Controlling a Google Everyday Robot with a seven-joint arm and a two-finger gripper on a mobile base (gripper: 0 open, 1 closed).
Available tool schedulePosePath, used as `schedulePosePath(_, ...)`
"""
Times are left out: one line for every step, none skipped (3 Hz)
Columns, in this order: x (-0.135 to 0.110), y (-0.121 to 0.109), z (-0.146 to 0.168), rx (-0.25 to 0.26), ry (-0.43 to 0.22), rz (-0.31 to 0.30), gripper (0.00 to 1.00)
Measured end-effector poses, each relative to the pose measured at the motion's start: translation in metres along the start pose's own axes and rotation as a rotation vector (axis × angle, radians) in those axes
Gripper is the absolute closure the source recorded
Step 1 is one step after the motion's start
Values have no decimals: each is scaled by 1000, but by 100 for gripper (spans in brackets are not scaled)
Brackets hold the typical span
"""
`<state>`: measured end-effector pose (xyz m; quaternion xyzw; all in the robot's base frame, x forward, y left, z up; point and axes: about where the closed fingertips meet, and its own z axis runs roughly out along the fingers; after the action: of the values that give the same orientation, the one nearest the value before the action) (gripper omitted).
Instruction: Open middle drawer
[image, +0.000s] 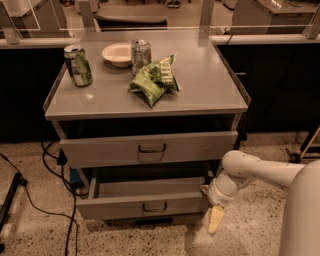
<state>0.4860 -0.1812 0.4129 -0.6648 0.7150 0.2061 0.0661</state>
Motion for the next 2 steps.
schedulePosePath(6,29,-9,-62,7,36,0)
schedulePosePath(17,63,-23,-150,46,88,0)
